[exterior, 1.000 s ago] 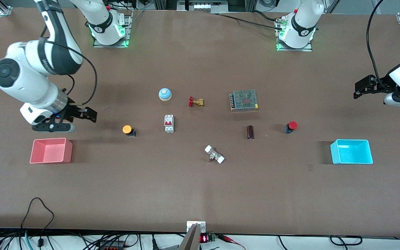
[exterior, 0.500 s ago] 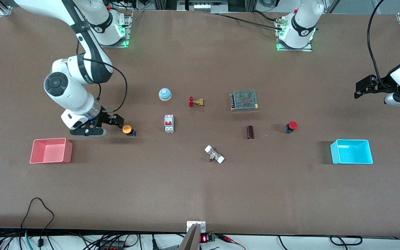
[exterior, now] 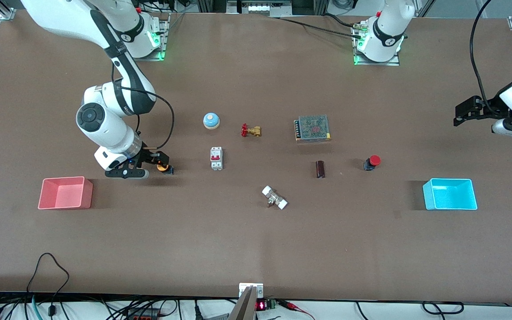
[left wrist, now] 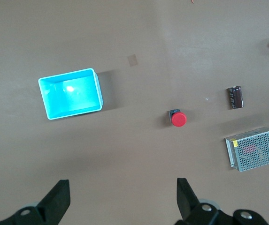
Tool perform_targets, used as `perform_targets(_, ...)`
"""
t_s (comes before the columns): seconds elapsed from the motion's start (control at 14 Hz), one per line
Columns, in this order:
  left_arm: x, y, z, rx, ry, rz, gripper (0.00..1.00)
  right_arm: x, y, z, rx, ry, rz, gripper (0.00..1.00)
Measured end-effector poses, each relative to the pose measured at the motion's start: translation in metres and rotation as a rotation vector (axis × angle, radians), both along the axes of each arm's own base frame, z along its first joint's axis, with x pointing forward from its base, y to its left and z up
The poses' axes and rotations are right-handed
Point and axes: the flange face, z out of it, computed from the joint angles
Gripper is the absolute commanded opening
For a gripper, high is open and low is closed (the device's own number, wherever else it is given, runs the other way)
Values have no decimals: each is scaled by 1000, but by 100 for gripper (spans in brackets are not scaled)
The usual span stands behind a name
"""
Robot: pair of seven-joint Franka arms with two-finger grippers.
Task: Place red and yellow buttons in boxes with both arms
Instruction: 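Close the right gripper on the yellow button while the left gripper reaches the red button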
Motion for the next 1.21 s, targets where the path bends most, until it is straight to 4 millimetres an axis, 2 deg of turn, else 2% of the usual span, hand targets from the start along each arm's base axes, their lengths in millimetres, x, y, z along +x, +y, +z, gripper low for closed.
perform_targets(0.07,1,-1,-5,0,12,-2,100,0,3,0,-3,-2,9,100)
perform_targets(0.14,3,-4,-18,-1,46,-7,100,-1,6,0,-9,-4,21,100)
perform_targets(0.43,18,-20,-97,-5,224,-33,100,-4,12,-9,-35,1,61,100)
perform_targets(0.64,39,-44,-162,2,237,-6,100,-5,15,-19,-43,6,78,99)
perform_targets(0.79,45,-61,-207,2,208,12,100,-5,16,-22,-43,6,81,87)
perform_targets(1.0,34,-84,-269,0,148,16,100,-4,19,-23,-41,2,85,62)
perform_targets(1.14,19,-95,-296,0,119,28,100,-4,20,-23,-40,0,86,48)
perform_targets(1.21,13,-102,-305,0,106,32,100,-4,20,-23,-40,-1,87,45)
